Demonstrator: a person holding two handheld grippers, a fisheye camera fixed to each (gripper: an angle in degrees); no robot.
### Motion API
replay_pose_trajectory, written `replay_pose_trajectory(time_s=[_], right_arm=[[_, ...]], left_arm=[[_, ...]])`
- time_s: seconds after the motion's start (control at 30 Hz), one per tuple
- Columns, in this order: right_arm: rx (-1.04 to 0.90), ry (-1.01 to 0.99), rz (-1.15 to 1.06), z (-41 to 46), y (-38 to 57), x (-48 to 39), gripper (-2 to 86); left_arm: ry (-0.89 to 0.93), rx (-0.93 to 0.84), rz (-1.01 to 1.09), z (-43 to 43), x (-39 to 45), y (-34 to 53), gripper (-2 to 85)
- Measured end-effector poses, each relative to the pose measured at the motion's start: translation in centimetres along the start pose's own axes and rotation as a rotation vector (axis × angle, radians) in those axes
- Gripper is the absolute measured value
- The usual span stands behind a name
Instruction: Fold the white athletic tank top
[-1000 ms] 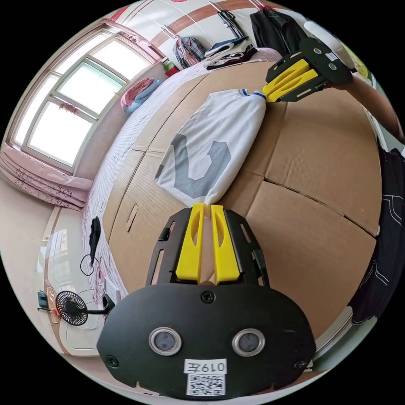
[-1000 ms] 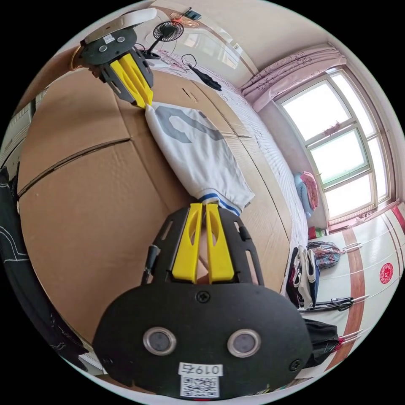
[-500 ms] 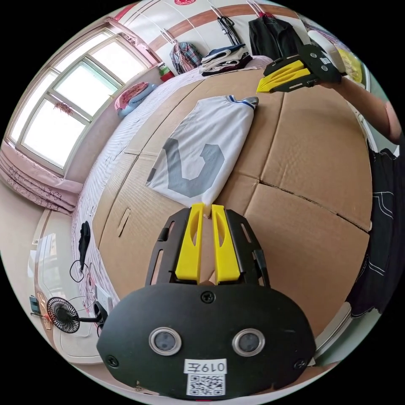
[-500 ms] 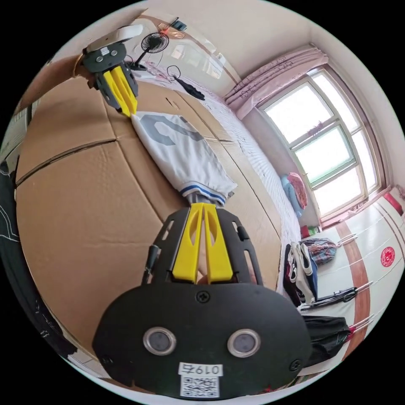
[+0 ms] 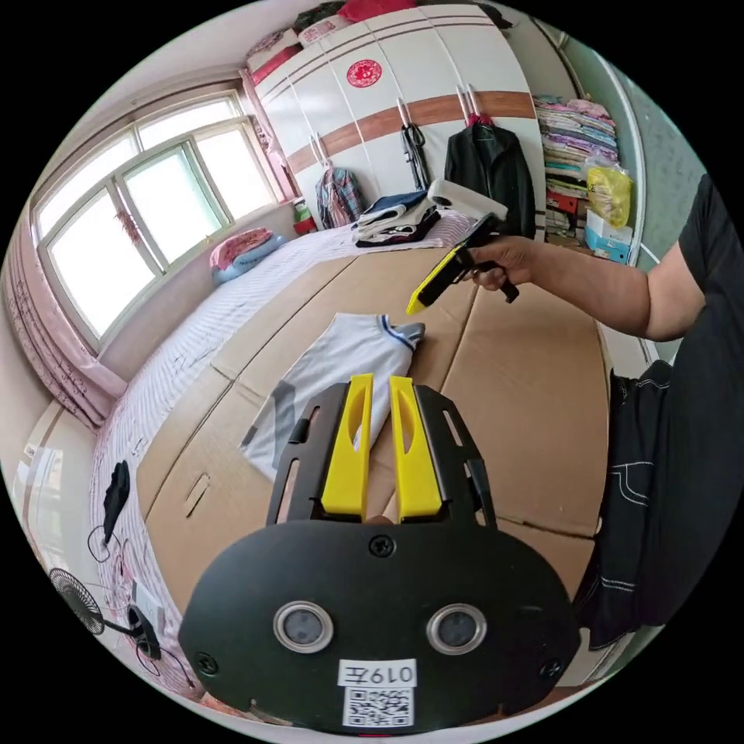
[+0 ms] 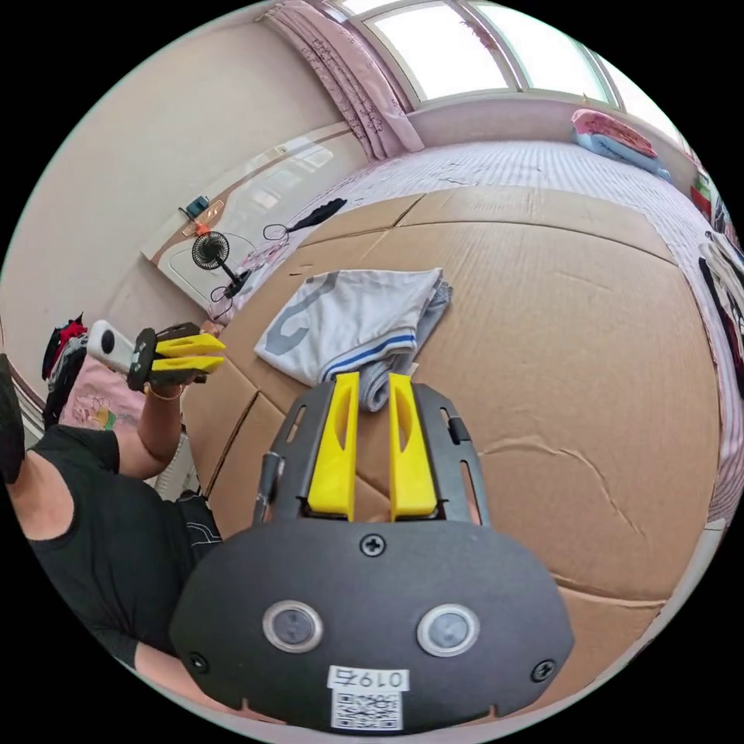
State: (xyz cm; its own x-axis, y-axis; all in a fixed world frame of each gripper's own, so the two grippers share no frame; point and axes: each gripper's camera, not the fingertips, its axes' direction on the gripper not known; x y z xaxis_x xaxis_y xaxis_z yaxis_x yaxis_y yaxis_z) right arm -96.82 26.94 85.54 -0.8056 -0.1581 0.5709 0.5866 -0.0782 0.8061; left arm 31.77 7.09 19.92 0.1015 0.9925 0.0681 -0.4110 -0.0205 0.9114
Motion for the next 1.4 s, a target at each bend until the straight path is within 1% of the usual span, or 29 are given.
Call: replay_pose_trajectory(time_s=[0.1, 0.17, 0.23, 0.37, 0.5, 0.67, 0.77, 0.87, 1.03, 1.23, 1.33, 1.4], right_arm=[[-0.043, -0.092, 0.054, -1.3, -2.2, 4.2, 5.9], [-0.074, -0.178, 0.071, -2.5, -3.6, 7.2, 5.8], [-0.087, -0.217, 0.070, -3.3, -4.6, 9.1, 5.7], [-0.145, -0.270, 0.057, -4.3, -6.5, 12.1, 6.7], [-0.171, -0.281, 0.055, -4.8, -7.7, 14.2, 7.3], [-0.195, -0.290, 0.050, -5.5, -8.4, 16.2, 5.1], [-0.176, -0.237, 0.030, -6.3, -8.4, 16.7, 1.3], [-0.153, -0.239, 0.035, -7.1, -8.1, 17.4, 0.1], [-0.174, -0.211, 0.028, -7.2, -7.2, 17.5, -0.2], [-0.089, -0.249, 0.057, -9.0, -4.7, 17.5, 0.4], [-0.111, -0.263, 0.046, -8.3, -3.0, 16.6, 0.5], [-0.148, -0.227, 0.027, -7.5, -2.0, 15.7, 0.2]], left_arm=[[-0.023, -0.010, 0.132, 3.1, 3.6, -3.6, 3.8], [-0.084, -0.080, 0.239, 6.1, 5.8, -5.6, 5.3], [-0.113, -0.119, 0.269, 7.9, 6.3, -6.4, 5.8], [-0.035, -0.141, 0.240, 9.4, 5.3, -7.6, 6.3], [-0.022, -0.177, 0.222, 10.3, 4.8, -8.3, 6.4], [0.032, -0.198, 0.191, 10.7, 4.4, -9.3, 6.4], [0.036, -0.211, 0.189, 10.8, 4.6, -9.8, 6.4], [0.016, -0.220, 0.204, 10.7, 5.1, -10.4, 6.3], [0.028, -0.220, 0.190, 10.4, 5.1, -11.3, 6.3], [0.032, -0.210, 0.171, 9.6, 5.2, -12.5, 6.4], [0.046, -0.204, 0.148, 9.2, 5.0, -13.2, 6.2], [0.057, -0.203, 0.123, 9.0, 4.6, -13.7, 6.0]])
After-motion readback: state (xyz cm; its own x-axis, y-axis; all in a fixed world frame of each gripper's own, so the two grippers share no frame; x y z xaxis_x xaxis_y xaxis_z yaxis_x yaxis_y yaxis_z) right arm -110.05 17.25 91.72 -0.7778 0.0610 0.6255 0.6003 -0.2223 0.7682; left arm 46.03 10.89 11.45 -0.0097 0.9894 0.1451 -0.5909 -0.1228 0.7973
